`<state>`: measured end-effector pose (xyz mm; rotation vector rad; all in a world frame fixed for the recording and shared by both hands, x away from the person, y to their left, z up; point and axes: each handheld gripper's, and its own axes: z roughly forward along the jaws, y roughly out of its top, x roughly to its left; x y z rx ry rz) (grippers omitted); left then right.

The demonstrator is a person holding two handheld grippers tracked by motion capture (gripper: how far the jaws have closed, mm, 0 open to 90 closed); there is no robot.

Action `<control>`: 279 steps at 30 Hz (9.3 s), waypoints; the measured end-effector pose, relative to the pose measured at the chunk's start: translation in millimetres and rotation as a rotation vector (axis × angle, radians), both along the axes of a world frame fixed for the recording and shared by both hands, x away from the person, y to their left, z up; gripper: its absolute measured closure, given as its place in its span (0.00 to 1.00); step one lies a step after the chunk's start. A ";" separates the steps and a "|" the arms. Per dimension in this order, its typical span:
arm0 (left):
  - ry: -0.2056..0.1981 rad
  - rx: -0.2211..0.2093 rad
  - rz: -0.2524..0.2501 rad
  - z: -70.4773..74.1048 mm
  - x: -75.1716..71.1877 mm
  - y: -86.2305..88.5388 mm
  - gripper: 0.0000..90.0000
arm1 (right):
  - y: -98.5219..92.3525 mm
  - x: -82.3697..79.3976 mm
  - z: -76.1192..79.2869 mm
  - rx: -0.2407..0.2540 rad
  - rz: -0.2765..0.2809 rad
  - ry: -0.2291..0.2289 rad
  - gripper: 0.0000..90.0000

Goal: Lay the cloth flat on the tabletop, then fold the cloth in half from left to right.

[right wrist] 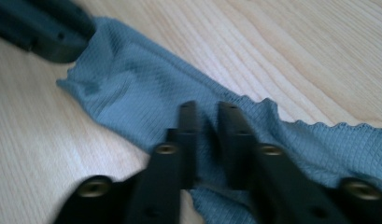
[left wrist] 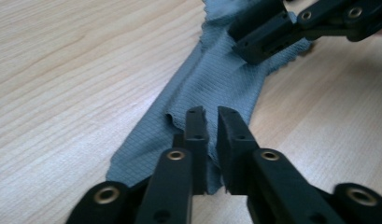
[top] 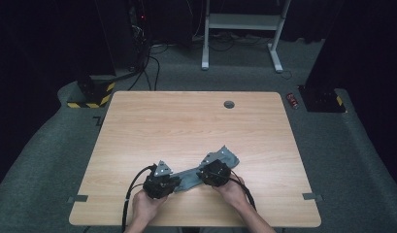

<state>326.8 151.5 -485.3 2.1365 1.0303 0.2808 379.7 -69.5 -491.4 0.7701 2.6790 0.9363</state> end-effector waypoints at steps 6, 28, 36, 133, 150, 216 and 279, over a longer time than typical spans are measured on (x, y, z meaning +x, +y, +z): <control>0.034 0.007 0.037 -4.4 8.5 0.8 0.72 | -12.5 -15.0 3.6 0.008 0.027 -0.045 1.00; 0.068 0.040 -0.246 -5.8 -8.3 -50.3 1.00 | -51.4 -22.2 12.4 0.128 -0.147 -0.107 0.76; 0.076 -0.001 -0.216 -10.1 -13.9 -45.9 0.82 | -44.7 -15.9 -5.2 0.030 -0.176 -0.044 0.73; 0.034 0.225 0.155 -17.6 84.9 12.0 0.98 | -75.8 -33.5 -7.9 0.013 -0.189 -0.077 0.99; 0.020 0.179 0.146 -2.4 77.1 9.6 0.72 | -95.6 -41.9 -9.9 0.034 -0.176 -0.044 0.85; -0.005 0.084 0.164 -28.0 6.0 29.2 0.56 | -55.1 88.4 -13.0 -0.069 -0.482 -0.087 1.00; -0.120 0.004 0.126 -41.7 -22.4 30.0 0.47 | -98.7 -47.5 -29.6 0.099 -0.305 -0.091 0.62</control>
